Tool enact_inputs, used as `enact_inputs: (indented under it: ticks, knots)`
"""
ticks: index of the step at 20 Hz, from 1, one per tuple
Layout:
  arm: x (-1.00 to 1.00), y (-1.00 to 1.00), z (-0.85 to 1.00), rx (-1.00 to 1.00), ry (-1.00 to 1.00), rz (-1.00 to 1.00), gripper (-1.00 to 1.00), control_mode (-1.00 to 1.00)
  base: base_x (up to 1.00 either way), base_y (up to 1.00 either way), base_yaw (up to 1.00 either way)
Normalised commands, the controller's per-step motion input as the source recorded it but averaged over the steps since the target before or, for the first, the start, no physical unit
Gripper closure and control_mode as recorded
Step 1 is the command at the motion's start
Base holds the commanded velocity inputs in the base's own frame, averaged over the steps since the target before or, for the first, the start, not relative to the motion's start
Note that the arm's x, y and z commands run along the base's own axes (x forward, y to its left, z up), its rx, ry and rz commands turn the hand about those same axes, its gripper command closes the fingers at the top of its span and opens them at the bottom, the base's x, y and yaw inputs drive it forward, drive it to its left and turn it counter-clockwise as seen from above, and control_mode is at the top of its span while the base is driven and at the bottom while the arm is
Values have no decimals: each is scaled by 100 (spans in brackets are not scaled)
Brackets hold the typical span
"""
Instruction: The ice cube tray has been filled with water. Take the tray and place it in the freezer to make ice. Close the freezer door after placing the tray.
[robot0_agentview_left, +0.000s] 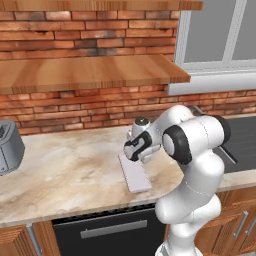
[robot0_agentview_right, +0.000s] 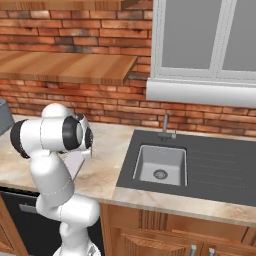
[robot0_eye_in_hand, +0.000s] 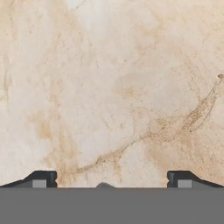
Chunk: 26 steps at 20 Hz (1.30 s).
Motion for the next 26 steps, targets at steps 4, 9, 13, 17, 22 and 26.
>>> enact_inputs:
  ticks: [4,9,13,17,22,26]
  knots:
    - [-29,54,-22,0,0,-13,-100,-100,0,0,0]
    - [-60,47,-27,2,0,-11,-100,-100,0,0,0]
    - [-76,43,-27,3,0,-11,-100,-100,0,0,0]
    - [-66,37,-22,2,0,-10,-100,-100,0,0,0]
    - [-42,15,-6,0,-2,-7,-100,-100,0,0,0]
    - [-1,-4,34,1,-7,-4,-100,-100,0,0,0]
